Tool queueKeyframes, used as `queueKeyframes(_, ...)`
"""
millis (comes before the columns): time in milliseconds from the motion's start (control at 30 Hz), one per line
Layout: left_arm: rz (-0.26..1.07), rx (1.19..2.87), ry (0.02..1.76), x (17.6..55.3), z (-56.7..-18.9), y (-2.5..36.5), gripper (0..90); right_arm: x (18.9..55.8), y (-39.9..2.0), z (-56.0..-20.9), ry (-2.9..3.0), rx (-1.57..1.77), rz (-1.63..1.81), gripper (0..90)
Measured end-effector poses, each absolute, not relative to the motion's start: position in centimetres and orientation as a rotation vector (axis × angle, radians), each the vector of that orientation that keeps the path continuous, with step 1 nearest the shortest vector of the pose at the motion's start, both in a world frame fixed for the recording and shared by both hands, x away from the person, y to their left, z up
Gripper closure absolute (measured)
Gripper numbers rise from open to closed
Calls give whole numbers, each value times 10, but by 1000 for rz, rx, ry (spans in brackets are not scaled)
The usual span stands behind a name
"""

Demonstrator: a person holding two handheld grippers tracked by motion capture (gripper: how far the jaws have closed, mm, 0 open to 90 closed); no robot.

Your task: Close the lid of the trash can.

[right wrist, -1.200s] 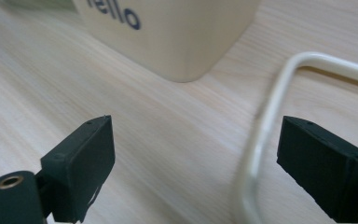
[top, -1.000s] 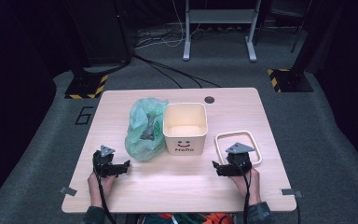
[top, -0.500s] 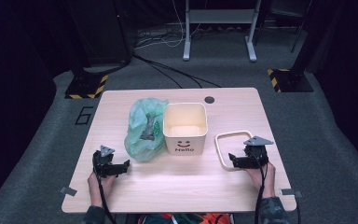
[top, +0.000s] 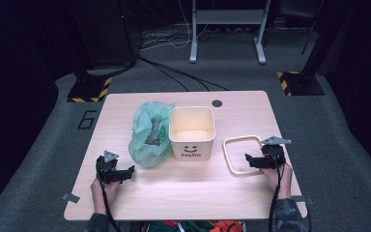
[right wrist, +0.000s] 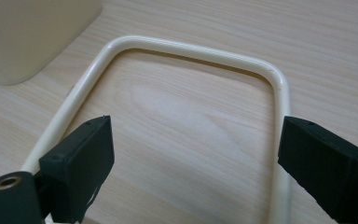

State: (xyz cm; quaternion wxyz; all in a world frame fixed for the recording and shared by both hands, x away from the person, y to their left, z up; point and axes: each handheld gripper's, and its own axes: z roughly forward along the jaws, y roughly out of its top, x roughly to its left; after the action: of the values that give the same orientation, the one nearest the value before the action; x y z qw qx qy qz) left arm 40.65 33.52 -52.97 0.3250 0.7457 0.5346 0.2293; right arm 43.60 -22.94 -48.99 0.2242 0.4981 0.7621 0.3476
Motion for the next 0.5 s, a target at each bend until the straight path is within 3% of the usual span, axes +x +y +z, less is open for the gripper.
queueKeyframes(500, 601, 1955, 1397, 407, -530, 335, 86, 461, -256, -494, 2090, 1473, 889, 150)
